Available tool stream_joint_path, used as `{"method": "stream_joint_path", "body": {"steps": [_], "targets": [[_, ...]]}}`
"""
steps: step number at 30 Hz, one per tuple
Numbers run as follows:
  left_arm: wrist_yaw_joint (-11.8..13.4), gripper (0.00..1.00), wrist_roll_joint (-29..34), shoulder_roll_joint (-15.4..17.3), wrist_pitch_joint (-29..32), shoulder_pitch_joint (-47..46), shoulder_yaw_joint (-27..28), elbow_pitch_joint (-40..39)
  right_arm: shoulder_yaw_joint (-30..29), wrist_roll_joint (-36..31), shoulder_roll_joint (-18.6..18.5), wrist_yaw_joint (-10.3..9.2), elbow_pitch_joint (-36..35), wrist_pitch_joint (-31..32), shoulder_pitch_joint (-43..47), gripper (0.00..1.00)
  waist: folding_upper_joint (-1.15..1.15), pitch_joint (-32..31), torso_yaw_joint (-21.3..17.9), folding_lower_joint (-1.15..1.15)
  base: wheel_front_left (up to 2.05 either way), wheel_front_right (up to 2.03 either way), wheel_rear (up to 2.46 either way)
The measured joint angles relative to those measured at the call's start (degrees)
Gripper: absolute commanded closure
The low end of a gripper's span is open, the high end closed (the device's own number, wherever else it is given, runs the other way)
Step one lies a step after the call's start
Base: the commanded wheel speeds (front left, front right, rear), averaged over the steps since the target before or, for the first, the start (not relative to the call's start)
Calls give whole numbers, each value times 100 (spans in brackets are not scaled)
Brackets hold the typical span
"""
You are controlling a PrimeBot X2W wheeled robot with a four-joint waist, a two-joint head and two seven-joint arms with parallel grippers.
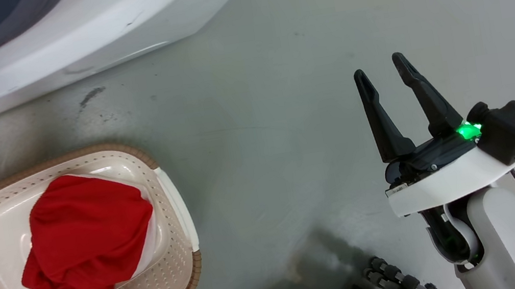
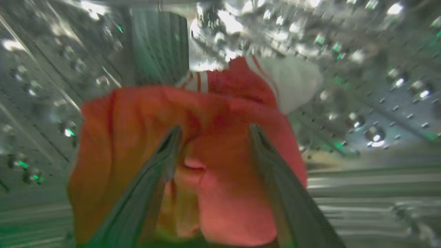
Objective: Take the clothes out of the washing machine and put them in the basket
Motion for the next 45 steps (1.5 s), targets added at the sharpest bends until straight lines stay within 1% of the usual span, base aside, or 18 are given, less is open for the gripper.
{"method": "stream_joint_path", "body": {"steps": [4,7,8,12,13,14,15,19,24,31,33,40,43,45], "targets": [[1,0,-16,63,500,-69,-16,92,53,54,-1,0,-29,-1,-32,0,0,68,-93,0,0,0,0],[44,0,-27,103,712,-126,-32,90,96,94,0,0,-35,0,-39,0,0,100,-138,0,0,0,0],[21,0,-53,152,749,-125,-32,86,101,100,1,0,-40,-1,-39,0,0,104,-144,0,0,0,0],[147,0,-19,162,1061,-133,-99,51,164,153,1,0,-43,0,-39,0,0,101,-194,0,0,0,0],[152,54,-20,168,1161,-144,-103,47,175,154,1,0,-43,-1,-39,0,0,99,-208,-1,0,0,0],[155,80,-20,171,1201,-147,-118,21,188,164,1,0,-43,0,-39,0,0,98,-221,0,0,0,0],[191,100,-33,186,1308,-147,-129,-25,204,196,1,0,-43,-1,-39,0,0,103,-247,-1,0,0,0],[231,100,-44,252,1305,-97,-183,-201,210,233,1,0,-43,-1,-42,0,0,114,-298,0,0,0,0],[359,100,-2,288,864,140,-256,-605,168,246,1,0,-20,-1,-44,0,0,79,-292,-1,0,0,0],[534,100,-67,280,-350,781,-230,-1137,40,189,2,0,24,0,-55,0,0,-155,-138,-1,0,0,0],[583,100,-123,248,-783,1012,-205,-1225,-15,131,3,0,57,-1,-57,0,0,-274,-80,-1,0,0,0],[549,100,-359,4,-2153,1757,-129,-1271,-121,-63,4,0,176,-1,-18,0,0,-832,152,-1,0,0,0],[487,100,-519,-121,-2657,2022,-60,-1167,-154,-116,5,0,249,-2,63,0,0,-1103,257,-1,0,0,0],[399,100,-547,-160,-2931,2186,-68,-1054,-181,-167,5,0,309,-1,122,0,0,-1287,324,-1,0,0,0]]}}
